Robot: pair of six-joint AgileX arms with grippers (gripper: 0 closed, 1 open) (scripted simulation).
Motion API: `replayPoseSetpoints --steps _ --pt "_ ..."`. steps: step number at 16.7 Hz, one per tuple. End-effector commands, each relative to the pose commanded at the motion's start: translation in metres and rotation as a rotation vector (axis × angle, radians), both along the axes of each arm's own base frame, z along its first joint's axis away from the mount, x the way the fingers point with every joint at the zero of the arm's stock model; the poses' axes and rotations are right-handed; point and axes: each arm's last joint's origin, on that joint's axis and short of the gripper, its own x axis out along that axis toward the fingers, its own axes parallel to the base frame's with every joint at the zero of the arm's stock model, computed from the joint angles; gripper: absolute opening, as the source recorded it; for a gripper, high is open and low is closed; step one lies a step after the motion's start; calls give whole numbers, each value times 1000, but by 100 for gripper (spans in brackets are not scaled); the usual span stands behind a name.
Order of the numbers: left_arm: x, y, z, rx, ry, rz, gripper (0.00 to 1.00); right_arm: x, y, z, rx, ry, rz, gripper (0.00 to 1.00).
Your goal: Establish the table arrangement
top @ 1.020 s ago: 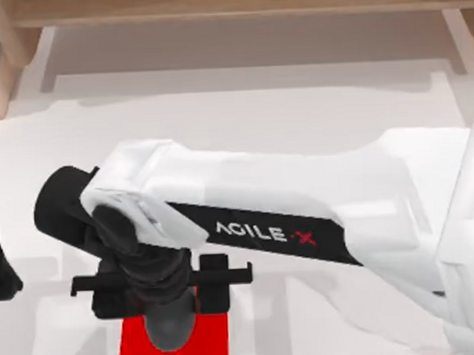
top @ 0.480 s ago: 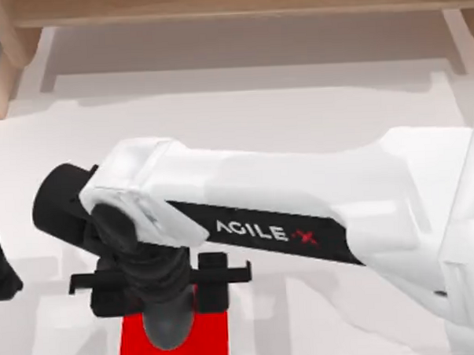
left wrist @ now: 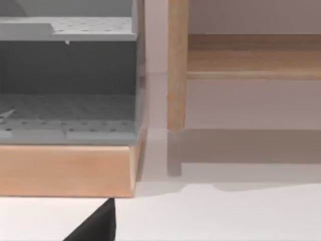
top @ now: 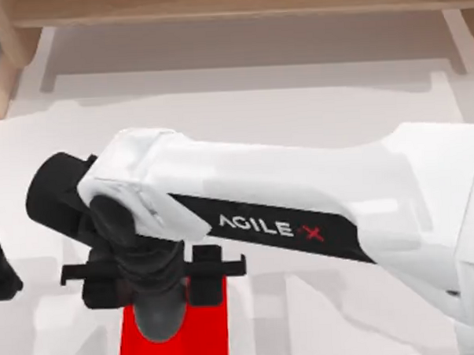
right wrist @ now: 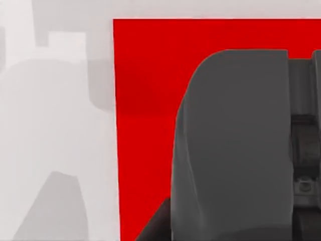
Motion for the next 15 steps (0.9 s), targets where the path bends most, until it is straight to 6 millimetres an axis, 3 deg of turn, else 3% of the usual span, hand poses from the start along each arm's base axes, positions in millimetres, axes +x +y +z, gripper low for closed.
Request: replayPoseSetpoints --steps 5,10,14,15 --pt "0 0 0 0 0 0 100 0 0 -2 2 -1 3 0" --pt "0 0 0 0 0 0 100 -2 -2 -26 -52 31 6 0" --pt "0 0 0 0 0 0 100 -2 -2 -28 -56 33 6 0" --pt "0 0 0 0 0 0 100 -2 -2 -28 -56 33 6 8"
